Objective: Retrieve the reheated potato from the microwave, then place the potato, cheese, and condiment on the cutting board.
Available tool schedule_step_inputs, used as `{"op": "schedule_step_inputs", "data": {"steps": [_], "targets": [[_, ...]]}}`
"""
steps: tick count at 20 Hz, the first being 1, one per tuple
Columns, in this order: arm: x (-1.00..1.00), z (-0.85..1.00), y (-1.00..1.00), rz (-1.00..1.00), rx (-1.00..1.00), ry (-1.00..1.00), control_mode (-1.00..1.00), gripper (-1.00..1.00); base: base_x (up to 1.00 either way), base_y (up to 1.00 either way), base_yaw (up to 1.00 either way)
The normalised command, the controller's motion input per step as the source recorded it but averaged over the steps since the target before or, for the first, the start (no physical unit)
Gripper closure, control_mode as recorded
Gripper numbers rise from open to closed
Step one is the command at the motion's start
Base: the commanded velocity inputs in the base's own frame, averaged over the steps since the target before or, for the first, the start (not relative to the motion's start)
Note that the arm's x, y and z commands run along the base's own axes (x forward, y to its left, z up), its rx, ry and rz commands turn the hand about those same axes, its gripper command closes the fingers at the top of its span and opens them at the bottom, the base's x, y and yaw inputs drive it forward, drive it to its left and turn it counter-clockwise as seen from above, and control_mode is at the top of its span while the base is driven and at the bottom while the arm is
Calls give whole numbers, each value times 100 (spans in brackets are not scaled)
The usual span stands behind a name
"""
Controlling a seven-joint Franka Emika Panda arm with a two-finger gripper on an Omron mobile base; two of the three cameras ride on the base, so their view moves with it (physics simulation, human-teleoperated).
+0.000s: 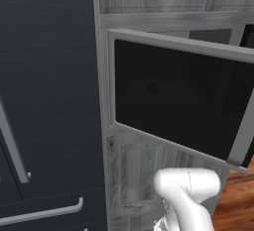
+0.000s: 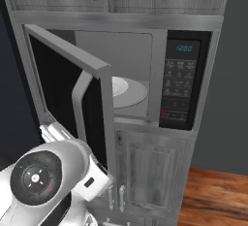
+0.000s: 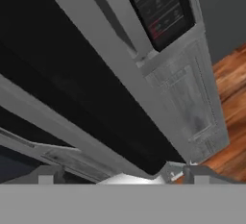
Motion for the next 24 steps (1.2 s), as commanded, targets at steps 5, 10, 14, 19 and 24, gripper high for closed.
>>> {"op": "schedule_step_inputs", "data": {"steps": [5, 10, 14, 19, 24], "targets": [[-2, 7, -49, -10, 17, 6, -100, -100, 0, 0, 0], [-3, -6, -39, -3, 24, -5, -100, -100, 0, 0, 0], [16, -10, -26, -7, 31, 0, -100, -100, 0, 0, 0], [48, -13, -18, -4, 37, 0, -100, -100, 0, 0, 0], [59, -12, -10, 0, 38, 0, -100, -100, 0, 0, 0]]}}
